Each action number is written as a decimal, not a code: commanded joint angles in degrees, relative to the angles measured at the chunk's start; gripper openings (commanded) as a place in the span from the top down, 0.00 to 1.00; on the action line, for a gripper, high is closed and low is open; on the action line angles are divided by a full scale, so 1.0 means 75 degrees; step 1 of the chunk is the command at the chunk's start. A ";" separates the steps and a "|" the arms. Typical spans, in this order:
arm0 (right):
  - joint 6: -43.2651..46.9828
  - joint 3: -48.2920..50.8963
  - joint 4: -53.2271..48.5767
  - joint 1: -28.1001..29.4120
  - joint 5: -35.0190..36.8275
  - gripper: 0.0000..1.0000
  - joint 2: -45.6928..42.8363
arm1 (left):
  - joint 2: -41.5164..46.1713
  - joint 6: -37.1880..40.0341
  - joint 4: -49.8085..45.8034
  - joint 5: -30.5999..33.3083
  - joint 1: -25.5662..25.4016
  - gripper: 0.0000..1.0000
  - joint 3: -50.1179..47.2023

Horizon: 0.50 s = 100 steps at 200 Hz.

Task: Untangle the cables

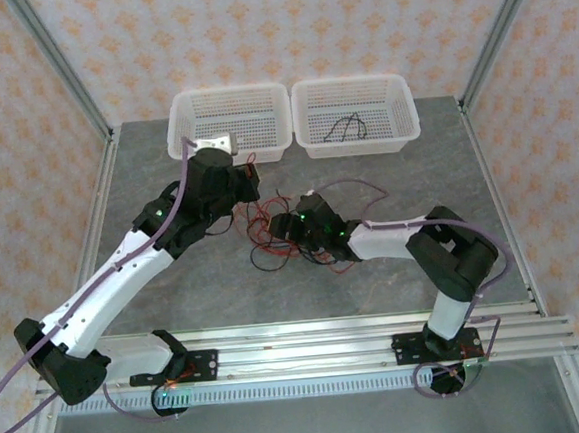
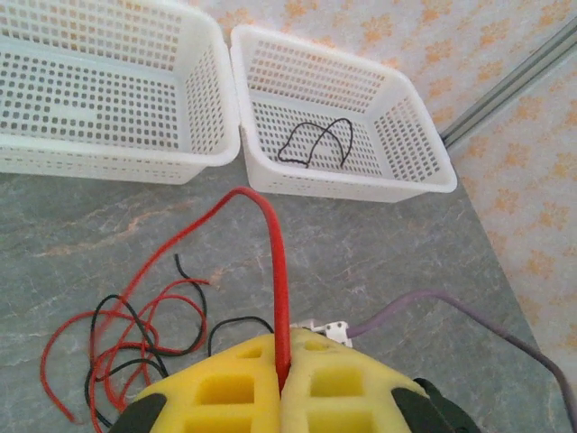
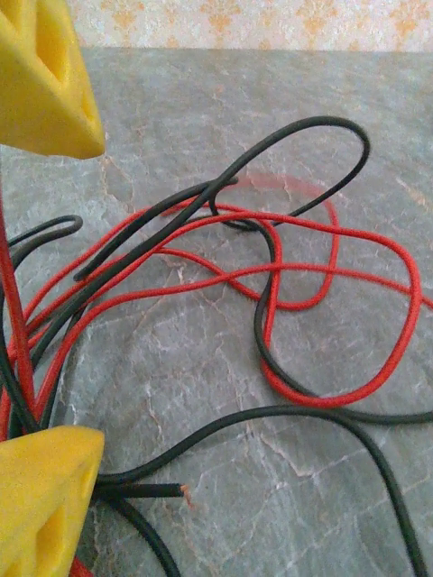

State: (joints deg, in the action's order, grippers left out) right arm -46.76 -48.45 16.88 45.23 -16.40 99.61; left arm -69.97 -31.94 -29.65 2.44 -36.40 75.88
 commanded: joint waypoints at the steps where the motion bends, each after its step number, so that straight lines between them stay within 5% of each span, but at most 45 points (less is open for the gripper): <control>1: -0.0163 0.0229 0.0180 0.0051 0.0277 0.23 0.0147 | 0.0190 0.0288 -0.0288 0.0273 -0.0100 1.00 0.0541; 100: -0.0363 0.0963 0.0350 0.0051 0.0391 0.23 -0.0008 | -0.0268 0.1124 -0.1019 0.1240 -0.0103 1.00 0.2647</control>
State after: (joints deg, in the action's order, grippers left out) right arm -48.47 -44.18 23.14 45.23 -15.33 99.85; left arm -70.37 -26.89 -34.52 7.70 -36.82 90.83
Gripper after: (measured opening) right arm 0.769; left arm 0.042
